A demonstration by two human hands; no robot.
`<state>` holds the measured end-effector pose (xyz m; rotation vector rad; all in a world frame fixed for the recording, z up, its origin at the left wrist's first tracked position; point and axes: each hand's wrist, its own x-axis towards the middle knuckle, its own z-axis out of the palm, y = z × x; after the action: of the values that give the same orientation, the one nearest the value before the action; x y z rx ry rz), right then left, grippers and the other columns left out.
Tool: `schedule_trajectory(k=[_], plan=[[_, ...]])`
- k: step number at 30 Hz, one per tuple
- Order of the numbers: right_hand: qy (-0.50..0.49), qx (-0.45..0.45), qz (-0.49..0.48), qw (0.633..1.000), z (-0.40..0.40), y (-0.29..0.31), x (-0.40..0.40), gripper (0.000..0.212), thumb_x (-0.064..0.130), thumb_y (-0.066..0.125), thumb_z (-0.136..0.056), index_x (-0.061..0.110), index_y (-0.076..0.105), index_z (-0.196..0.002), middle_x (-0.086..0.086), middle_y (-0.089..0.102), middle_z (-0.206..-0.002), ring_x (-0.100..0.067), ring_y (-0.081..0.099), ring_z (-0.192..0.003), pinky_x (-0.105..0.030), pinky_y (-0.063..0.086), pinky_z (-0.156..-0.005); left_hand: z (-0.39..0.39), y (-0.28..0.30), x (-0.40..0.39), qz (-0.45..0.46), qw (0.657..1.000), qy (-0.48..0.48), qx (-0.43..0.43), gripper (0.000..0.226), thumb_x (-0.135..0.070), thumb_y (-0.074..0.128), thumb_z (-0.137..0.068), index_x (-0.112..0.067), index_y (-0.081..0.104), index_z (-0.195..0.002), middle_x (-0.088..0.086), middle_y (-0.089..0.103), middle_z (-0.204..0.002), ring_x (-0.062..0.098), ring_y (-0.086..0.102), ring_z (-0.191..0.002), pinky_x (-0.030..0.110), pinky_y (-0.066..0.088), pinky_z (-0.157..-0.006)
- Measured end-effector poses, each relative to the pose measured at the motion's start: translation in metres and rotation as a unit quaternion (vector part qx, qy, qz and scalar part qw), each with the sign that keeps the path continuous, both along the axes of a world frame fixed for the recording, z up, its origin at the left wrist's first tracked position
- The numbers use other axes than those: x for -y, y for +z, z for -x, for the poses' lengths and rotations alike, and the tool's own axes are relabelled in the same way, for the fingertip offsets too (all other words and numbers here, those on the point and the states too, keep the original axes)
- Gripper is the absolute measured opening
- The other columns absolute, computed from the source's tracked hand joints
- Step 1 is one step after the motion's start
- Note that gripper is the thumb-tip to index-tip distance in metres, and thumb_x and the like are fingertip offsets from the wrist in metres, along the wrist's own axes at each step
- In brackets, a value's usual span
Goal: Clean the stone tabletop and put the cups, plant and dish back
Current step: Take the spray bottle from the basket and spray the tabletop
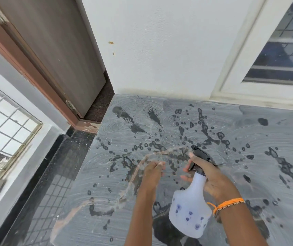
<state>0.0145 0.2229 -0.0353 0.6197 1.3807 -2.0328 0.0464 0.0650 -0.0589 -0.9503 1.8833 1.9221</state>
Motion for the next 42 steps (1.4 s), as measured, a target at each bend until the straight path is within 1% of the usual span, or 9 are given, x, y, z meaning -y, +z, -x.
schedule_trajectory(k=[4, 10, 17, 22, 26, 29, 33, 36, 42], plan=[[-0.06, -0.013, 0.055, 0.997, -0.002, 0.009, -0.048, 0.025, 0.019, 0.064, -0.082, 0.008, 0.068, -0.059, -0.008, 0.066, -0.061, -0.02, 0.069, -0.066, -0.039, 0.058, -0.057, 0.003, -0.001, -0.046, 0.0, 0.997, -0.08, -0.007, 0.021, -0.023, 0.043, -0.097, -0.021, 0.062, -0.088, 0.0, 0.06, -0.096, 0.01, 0.055, -0.079, 0.021, 0.041, -0.066], [-0.176, -0.003, -0.049, 0.983, 0.004, 0.003, -0.113, 0.034, 0.026, 0.059, -0.089, 0.007, 0.052, -0.062, -0.008, 0.047, -0.061, -0.02, 0.05, -0.062, -0.037, 0.051, -0.064, 0.008, -0.001, -0.118, 0.01, 0.983, -0.185, -0.003, 0.02, -0.022, 0.046, -0.095, -0.017, 0.054, -0.077, 0.001, 0.059, -0.103, 0.016, 0.055, -0.094, 0.038, 0.043, -0.094], [-0.203, 0.022, -0.009, 0.979, -0.008, 0.003, -0.185, 0.032, 0.027, 0.061, -0.088, 0.008, 0.053, -0.063, -0.005, 0.054, -0.049, -0.019, 0.055, -0.054, -0.037, 0.054, -0.056, 0.006, 0.001, -0.172, 0.076, 0.963, -0.259, -0.016, 0.021, -0.034, 0.048, -0.093, -0.025, 0.049, -0.074, -0.001, 0.051, -0.072, 0.013, 0.048, -0.061, 0.028, 0.034, -0.059], [-0.243, -0.008, -0.039, 0.969, -0.011, 0.001, -0.23, 0.037, 0.027, 0.059, -0.088, 0.008, 0.05, -0.058, -0.006, 0.051, -0.054, -0.021, 0.052, -0.064, -0.038, 0.05, -0.065, 0.005, -0.002, -0.218, 0.148, 0.914, -0.374, -0.056, 0.018, -0.024, 0.041, -0.096, -0.018, 0.056, -0.089, 0.015, 0.059, -0.105, 0.03, 0.055, -0.103, 0.036, 0.04, -0.084], [-0.32, 0.01, -0.083, 0.944, -0.005, 0.001, -0.27, 0.042, 0.03, 0.066, -0.085, 0.007, 0.049, -0.054, -0.003, 0.049, -0.04, -0.02, 0.047, -0.052, -0.035, 0.048, -0.057, -0.004, -0.017, -0.249, 0.227, 0.869, -0.439, -0.033, 0.043, -0.03, 0.035, -0.099, -0.021, 0.036, -0.141, 0.003, 0.023, -0.153, 0.02, 0.023, -0.14, 0.035, 0.021, -0.113], [-0.325, 0.014, -0.008, 0.946, -0.01, -0.001, -0.3, 0.038, 0.025, 0.066, -0.085, 0.009, 0.056, -0.051, -0.003, 0.052, -0.041, -0.017, 0.052, -0.041, -0.037, 0.049, -0.059, -0.013, -0.025, -0.267, 0.302, 0.822, -0.481, -0.039, 0.046, -0.026, 0.033, -0.1, -0.019, 0.028, -0.145, 0.006, 0.008, -0.157, 0.025, 0.006, -0.145, 0.04, 0.009, -0.118], [-0.299, -0.012, 0.027, 0.954, -0.02, -0.006, -0.331, 0.028, 0.019, 0.067, -0.083, 0.01, 0.059, -0.058, -0.007, 0.05, -0.058, -0.022, 0.051, -0.062, -0.038, 0.054, -0.059, -0.014, -0.034, -0.28, 0.332, 0.83, -0.449, -0.008, 0.049, -0.03, 0.034, -0.099, -0.022, 0.023, -0.146, 0.003, 0.006, -0.157, 0.025, 0.001, -0.145, 0.039, 0.011, -0.118], [-0.342, 0.029, -0.021, 0.939, -0.021, -0.009, -0.336, 0.03, 0.025, 0.07, -0.082, 0.01, 0.052, -0.062, -0.009, 0.044, -0.06, -0.021, 0.048, -0.059, -0.029, 0.055, -0.049, -0.011, -0.038, -0.276, 0.318, 0.858, -0.403, -0.004, 0.051, -0.033, 0.037, -0.097, -0.023, 0.024, -0.145, 0.0, 0.005, -0.157, 0.021, 0.003, -0.145, 0.041, 0.013, -0.117], [-0.34, 0.047, -0.002, 0.939, -0.041, -0.009, -0.352, 0.035, 0.028, 0.067, -0.083, 0.009, 0.051, -0.059, -0.009, 0.049, -0.049, -0.023, 0.049, -0.057, -0.043, 0.054, -0.074, -0.023, -0.042, -0.286, 0.357, 0.851, -0.385, -0.027, 0.054, -0.036, 0.041, -0.096, -0.025, 0.023, -0.146, -0.002, 0.004, -0.158, 0.021, -0.003, -0.145, 0.045, 0.01, -0.117]])
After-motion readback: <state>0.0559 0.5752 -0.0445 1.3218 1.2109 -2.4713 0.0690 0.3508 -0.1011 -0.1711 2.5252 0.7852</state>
